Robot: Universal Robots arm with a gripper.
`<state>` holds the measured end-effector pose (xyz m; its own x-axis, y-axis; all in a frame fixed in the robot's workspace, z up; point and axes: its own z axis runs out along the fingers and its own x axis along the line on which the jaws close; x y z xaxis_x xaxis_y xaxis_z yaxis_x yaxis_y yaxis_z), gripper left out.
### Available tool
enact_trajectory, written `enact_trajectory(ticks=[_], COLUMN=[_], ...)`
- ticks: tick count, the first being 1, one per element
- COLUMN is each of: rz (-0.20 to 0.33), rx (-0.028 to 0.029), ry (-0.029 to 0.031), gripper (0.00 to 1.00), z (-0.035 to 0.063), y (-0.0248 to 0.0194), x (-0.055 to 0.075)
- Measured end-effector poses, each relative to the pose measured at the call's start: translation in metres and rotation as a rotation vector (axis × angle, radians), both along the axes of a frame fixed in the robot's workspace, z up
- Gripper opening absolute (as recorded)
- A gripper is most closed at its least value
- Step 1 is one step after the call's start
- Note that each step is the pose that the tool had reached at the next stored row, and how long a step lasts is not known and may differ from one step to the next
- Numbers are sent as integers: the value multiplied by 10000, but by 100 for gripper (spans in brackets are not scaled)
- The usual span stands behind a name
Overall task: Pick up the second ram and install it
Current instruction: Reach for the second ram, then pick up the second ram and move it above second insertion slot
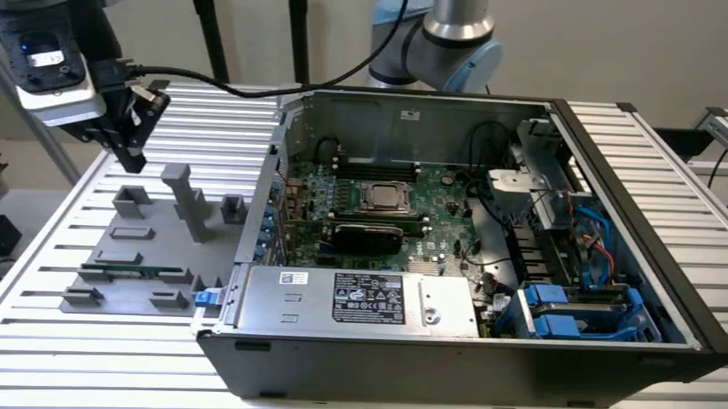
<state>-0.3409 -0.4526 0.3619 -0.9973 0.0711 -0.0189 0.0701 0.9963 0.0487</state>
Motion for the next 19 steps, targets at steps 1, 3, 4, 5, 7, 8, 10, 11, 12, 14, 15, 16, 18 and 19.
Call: enact_trajectory(ticks=[1,3,4,5,7,8,10,11,12,14,15,16,18,19], rz=[0,0,0,-1,-1,0,0,-1,-1,0,0,-1,0,-1], rx=[1,0,0,0,0,0,0,-1,-1,-1,0,-1,0,0], ry=[0,0,0,0,0,0,-1,-1,0,0,-1,0,-1,-1], gripper=[11,11,11,11,11,11,11,11,11,11,11,11,11,11], z=[-11,-34,-46,-59,-84,-98,-121,-127,-129,-129,-130,-129,-129,-129], y=[-10,-28,-36,-44,-56,-61,-71,-73,-74,-75,-75,-75,-75,-75], x=[-43,-130,-174,-223,-312,-357,-448,-480,-495,-497,-498,-498,-498,-498])
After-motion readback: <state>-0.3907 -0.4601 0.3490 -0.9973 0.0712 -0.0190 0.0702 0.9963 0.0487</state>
